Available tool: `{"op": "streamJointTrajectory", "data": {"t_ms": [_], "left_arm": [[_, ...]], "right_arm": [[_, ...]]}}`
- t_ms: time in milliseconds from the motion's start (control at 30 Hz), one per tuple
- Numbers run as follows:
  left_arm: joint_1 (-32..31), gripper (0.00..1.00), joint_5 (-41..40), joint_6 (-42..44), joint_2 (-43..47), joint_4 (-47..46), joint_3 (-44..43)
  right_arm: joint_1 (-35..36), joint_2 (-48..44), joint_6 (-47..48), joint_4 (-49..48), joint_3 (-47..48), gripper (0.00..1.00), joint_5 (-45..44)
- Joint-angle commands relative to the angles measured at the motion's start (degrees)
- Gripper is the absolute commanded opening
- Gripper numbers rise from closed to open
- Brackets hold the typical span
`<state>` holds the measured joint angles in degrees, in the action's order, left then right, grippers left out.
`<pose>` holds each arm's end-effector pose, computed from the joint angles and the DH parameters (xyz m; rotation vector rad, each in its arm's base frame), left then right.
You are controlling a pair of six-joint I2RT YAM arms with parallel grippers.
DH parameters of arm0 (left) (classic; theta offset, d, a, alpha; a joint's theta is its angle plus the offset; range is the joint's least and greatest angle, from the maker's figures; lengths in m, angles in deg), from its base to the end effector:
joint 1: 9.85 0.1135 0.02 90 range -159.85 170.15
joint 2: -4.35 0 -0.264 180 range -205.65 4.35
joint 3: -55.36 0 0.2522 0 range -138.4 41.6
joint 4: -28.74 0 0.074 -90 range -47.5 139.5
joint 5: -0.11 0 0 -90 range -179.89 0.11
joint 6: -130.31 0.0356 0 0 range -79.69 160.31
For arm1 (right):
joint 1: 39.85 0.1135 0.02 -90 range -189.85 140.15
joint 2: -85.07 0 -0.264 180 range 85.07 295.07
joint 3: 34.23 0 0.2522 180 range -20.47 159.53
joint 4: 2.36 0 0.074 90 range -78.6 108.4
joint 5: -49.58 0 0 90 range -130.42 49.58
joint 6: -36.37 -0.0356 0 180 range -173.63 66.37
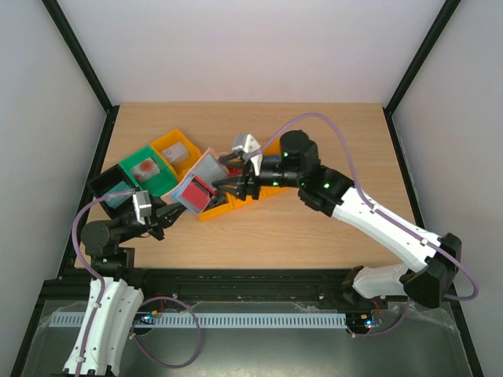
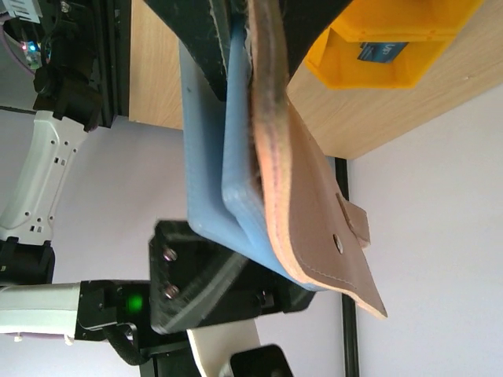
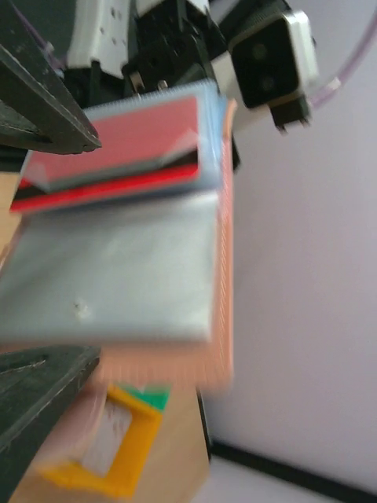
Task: Take the credit cards out of the card holder
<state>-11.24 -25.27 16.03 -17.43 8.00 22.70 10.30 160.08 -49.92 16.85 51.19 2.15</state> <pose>0.0977 -0.0345 0.3059 0.8493 1.1230 -0.9454 0.1730 0.2448 0.3988 -1.3138 1.2959 1.2182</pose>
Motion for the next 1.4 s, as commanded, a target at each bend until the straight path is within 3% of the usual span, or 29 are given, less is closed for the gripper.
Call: {"op": "streamJointTrajectory", "data": {"t_ms": [0,167,433,733,867,967,1067,1200,1267,1333,1367], "left_arm": [[-0.4,0.02,1.4,0.5,0.3,-3.6,-0.5],[-0.4,0.02,2.1,0.9,0.4,-3.1,-1.0],[-0.4,0.02,3.1,1.4,0.3,-3.0,-0.9],[-0.5,0.02,6.3,5.1,0.6,0.8,-1.6],[-0.5,0.02,6.4,5.5,0.6,1.3,-1.9],[-0.5,0.02,6.3,5.4,0.6,1.2,-2.0],[-0.5,0.02,5.6,4.8,0.6,1.1,-2.0],[-0.5,0.02,3.1,2.9,0.6,0.7,-1.5],[-0.5,0.02,1.7,1.9,0.7,0.6,-1.1],[-0.5,0.02,0.0,1.8,0.8,1.0,-0.7],[-0.5,0.1,-1.2,1.9,0.8,1.7,-0.6]], "right_arm": [[-2.6,-2.2,0.2,0.7,0.7,0.66,-5.7],[-2.6,-1.1,1.5,0.8,1.7,0.82,-6.6],[-2.7,1.3,4.1,2.9,3.3,1.0,-3.3],[-3.7,2.6,11.3,9.1,7.8,0.99,-4.1],[-3.7,4.5,11.8,11.4,8.9,0.99,0.6],[-3.7,5.4,12.7,13.2,9.4,0.92,6.0],[-3.6,5.7,13.9,14.7,9.6,0.73,9.0],[-3.6,5.5,14.2,15.0,9.2,0.34,12.9],[-3.7,5.2,13.1,14.2,9.1,0.05,12.6],[-3.6,4.8,11.0,12.6,8.7,0.02,10.6],[-3.6,4.7,9.5,11.7,8.5,0.02,9.1]]}}
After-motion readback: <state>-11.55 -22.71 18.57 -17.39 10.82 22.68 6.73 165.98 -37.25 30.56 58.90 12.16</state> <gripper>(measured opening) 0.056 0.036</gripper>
